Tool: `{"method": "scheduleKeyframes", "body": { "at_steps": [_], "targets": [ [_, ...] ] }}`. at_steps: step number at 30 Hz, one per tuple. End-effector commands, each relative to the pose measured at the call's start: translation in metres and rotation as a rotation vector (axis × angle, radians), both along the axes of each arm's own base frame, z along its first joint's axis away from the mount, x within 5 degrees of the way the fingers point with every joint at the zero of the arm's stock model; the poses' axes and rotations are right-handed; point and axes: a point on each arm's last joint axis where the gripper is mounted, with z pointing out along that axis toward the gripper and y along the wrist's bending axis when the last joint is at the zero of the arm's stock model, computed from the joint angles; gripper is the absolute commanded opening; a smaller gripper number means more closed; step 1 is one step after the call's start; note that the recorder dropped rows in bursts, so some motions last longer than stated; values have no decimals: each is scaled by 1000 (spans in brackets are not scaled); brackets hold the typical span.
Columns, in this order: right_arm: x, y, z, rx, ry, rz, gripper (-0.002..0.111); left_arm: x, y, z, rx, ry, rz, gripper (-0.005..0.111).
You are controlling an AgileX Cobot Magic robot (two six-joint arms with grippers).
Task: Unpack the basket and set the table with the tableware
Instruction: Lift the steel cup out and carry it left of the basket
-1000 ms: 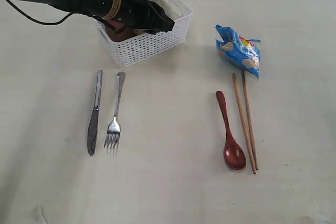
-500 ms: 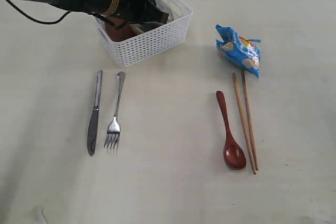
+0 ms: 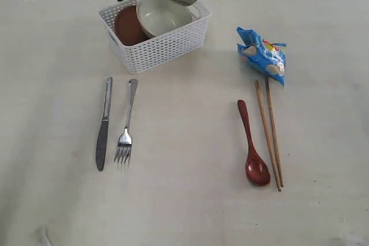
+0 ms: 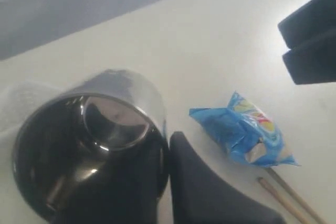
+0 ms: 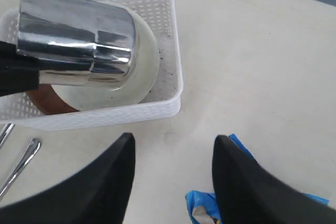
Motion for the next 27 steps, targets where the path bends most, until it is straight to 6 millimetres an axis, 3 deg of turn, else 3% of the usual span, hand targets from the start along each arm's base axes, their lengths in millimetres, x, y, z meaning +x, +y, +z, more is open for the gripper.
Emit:
{"method": "scheduleKeyframes", "body": {
  "at_steps": [1, 6, 13, 16, 20, 24, 26, 27],
  "targets": [
    [-15, -16, 27, -23, -11, 13, 45, -14, 5, 21, -25, -23, -8, 0],
    [-32, -22, 46, -59, -14, 40, 45, -33, 19, 34, -7, -56, 9, 0],
    [-40, -23, 57, -53, -31, 44, 45, -66, 68, 57, 41, -132, 163, 0],
    [-41, -23, 57, -52, -29, 45, 45, -80, 89, 61, 118, -190, 277, 0],
    [-42, -22, 56, -42, -11, 50, 45, -90, 131, 60, 360, -284, 645, 0],
    [-43, -21, 57, -23, 0, 52, 45, -94, 151, 46, 552, -160, 806, 0],
    [-43, -21, 57, -23, 0, 52, 45, -92, 152, 38, 560, -26, 819, 0],
    [-43, -21, 56, -24, 4, 54, 45, -89, 142, 31, 532, 102, 747, 0]
  ]
}}
